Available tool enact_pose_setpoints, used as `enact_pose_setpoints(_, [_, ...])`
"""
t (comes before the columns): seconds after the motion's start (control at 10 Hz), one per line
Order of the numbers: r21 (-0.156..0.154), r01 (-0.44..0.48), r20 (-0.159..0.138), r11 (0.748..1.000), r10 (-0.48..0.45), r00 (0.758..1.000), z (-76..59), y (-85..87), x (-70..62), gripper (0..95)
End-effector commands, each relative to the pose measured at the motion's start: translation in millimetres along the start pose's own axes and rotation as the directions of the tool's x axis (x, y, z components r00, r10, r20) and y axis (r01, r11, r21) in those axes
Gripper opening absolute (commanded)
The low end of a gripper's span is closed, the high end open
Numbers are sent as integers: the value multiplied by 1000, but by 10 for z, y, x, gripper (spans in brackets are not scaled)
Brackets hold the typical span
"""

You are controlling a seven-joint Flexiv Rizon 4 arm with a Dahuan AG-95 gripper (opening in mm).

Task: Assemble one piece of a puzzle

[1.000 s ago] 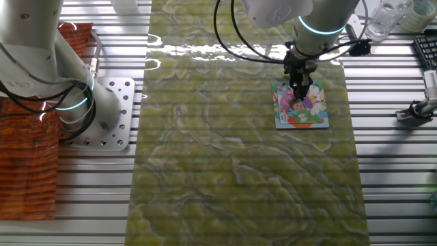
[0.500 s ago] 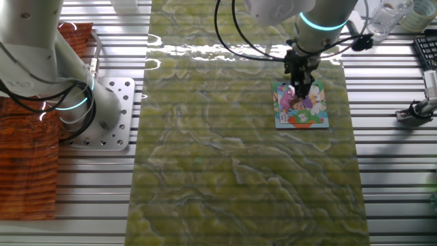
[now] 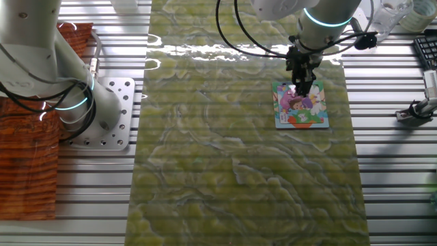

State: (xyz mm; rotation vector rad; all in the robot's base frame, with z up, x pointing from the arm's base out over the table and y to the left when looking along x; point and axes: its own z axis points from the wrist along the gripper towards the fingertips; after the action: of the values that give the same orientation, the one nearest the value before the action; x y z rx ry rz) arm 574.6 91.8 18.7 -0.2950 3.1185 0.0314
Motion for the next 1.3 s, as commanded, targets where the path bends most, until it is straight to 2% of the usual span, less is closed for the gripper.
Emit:
enact_pose_setpoints(0.1, [0, -18, 5, 1000, 18, 1000, 0, 32, 15, 570])
enact_pose_setpoints(1.0, [-3, -20, 11, 1000, 20, 1000, 80, 52, 16, 570])
enact_pose_setpoints(1.3, [-4, -12, 15, 1000, 12, 1000, 55, 11, -4, 570])
